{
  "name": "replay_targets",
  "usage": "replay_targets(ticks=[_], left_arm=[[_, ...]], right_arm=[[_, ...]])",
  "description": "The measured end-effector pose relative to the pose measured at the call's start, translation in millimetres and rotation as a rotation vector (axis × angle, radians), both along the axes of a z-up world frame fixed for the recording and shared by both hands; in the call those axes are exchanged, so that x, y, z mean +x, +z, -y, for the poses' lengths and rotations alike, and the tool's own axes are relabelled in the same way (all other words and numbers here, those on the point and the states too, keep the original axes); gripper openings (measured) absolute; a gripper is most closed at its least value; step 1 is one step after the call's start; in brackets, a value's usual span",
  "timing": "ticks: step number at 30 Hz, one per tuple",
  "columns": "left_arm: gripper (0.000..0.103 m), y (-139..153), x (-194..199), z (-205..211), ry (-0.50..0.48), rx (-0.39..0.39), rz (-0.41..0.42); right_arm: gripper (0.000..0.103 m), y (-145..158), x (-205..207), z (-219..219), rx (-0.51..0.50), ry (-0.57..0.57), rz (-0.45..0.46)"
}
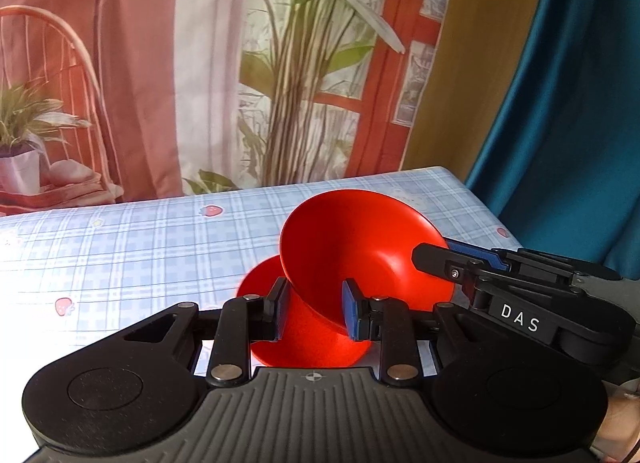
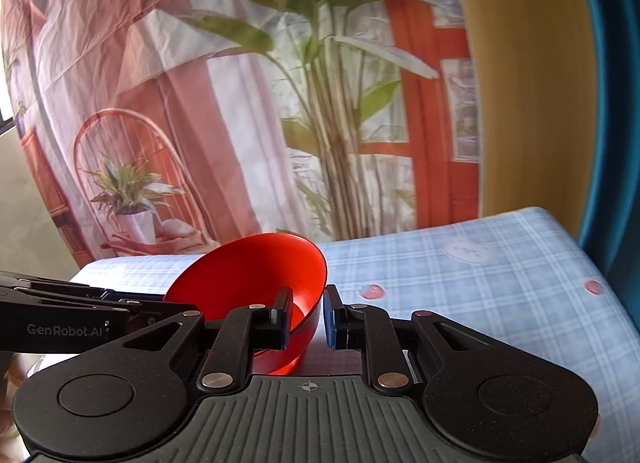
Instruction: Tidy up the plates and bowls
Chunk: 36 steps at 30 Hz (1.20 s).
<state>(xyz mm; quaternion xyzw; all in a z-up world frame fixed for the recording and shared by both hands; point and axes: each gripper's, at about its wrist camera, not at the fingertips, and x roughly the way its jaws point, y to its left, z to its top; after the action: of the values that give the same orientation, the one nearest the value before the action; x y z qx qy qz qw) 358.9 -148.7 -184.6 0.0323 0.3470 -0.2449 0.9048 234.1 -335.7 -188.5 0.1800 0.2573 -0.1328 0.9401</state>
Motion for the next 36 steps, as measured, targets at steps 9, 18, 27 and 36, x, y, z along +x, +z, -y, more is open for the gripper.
replay_targets(ticks=[9,18,27,36], left_arm=[[0.03,-25,16,-16,0.041,0.022,-0.034],[0.03,-34,25,-20,0.012,0.005,-0.057],[0.03,-43,26,-22,0.01,0.003,-0.076],[0.03,-45,34,-33,0.064,-0.044,-0.119]], right_arm=[[0.016,-34,33,-12,0.074,0.03,-0.086],[0.017,-42,37,-14,0.05,0.027,-0.109],[0.017,-42,38,-17,0.019,0.033,-0.116],[0.019,-49,34,-12,0.046,0.004,-0.14]])
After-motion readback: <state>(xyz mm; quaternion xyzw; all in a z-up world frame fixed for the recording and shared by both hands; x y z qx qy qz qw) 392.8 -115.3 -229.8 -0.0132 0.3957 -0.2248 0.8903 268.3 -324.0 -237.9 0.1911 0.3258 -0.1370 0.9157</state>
